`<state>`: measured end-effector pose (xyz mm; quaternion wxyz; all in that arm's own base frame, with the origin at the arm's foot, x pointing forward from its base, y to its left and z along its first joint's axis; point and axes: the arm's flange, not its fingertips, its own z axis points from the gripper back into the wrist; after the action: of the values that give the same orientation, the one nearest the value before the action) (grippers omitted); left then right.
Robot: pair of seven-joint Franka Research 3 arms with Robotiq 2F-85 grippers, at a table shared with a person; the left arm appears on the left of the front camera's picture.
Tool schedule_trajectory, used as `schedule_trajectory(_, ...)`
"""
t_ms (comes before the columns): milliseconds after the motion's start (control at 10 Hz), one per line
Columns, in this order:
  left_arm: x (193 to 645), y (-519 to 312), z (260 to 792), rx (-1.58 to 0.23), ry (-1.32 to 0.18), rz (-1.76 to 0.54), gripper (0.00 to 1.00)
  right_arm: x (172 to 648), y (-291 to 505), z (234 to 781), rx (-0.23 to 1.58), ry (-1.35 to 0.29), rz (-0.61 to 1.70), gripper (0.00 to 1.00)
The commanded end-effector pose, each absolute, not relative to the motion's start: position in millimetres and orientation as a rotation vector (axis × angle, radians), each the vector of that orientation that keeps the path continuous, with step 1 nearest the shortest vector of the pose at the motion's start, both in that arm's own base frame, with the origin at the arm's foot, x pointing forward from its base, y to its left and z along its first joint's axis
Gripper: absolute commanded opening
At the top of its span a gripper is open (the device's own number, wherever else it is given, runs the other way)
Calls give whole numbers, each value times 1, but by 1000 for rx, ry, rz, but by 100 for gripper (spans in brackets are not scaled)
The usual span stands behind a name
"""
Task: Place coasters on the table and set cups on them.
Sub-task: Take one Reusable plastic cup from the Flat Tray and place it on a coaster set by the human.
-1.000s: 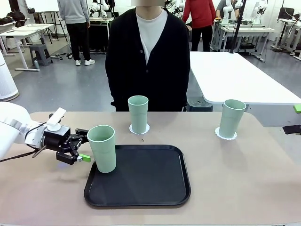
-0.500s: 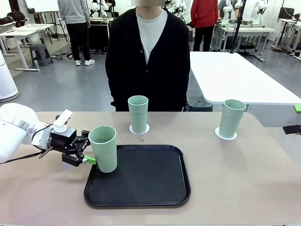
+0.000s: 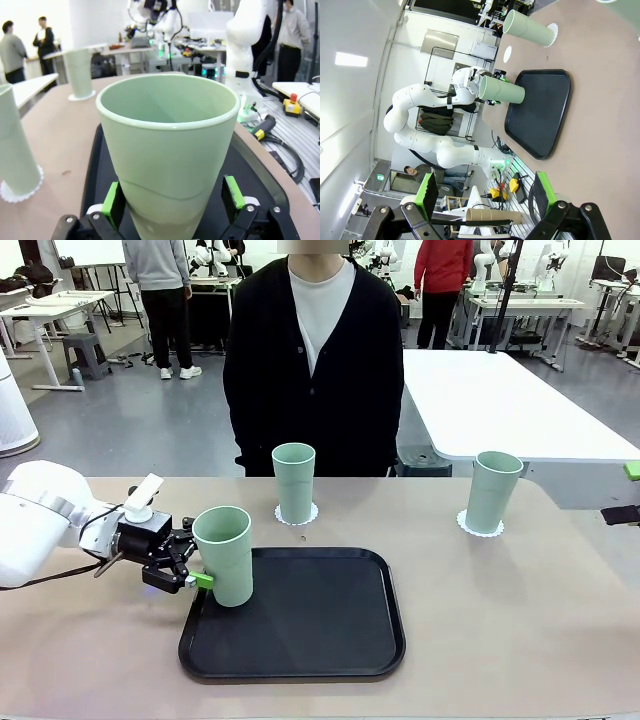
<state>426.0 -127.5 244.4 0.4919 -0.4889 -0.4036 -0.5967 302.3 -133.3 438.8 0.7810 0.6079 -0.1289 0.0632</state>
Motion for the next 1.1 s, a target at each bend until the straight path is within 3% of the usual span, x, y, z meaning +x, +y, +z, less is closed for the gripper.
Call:
schedule_trajectory(0,427,-136,233,-1153,-1044,-1474,100,302,-134,439,1316,-282,143,100)
schedule_trajectory(600,429,-150,222,-1123,-1055,-1437,100,302,-134,439,1316,-282,143,100)
schedule_trajectory(700,430,-150,222,-1130,-1055,-1435,46,302,-134,439,1316,-282,143,100)
schedule_trajectory(800,430,-149,223,-1133,-1059,-1426,45,302,-134,439,1316,-282,143,100)
schedule_trajectory(900,430,-149,224,-1134,-1059,-1421,0,302,-134,439,1316,-282,143,100)
schedule_trajectory(1000,427,-147,228,-1143,-1061,-1413,42,302,-134,439,1316,-282,143,100)
